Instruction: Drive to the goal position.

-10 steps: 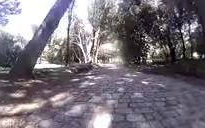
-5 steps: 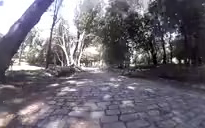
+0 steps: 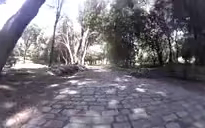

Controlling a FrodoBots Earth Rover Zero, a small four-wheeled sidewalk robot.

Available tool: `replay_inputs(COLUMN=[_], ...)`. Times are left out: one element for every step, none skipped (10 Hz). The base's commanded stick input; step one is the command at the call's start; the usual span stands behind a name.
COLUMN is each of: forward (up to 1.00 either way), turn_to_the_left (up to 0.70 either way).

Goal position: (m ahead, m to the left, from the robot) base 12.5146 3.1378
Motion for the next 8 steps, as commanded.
replay_inputs(forward=[0.85,0.85,0.85,0.85,0.85,0.85,0.85,0.85], turn_to_the_left=[0.00,0.00,0.00,0.00,0.00,0.00,0.00,0.00])
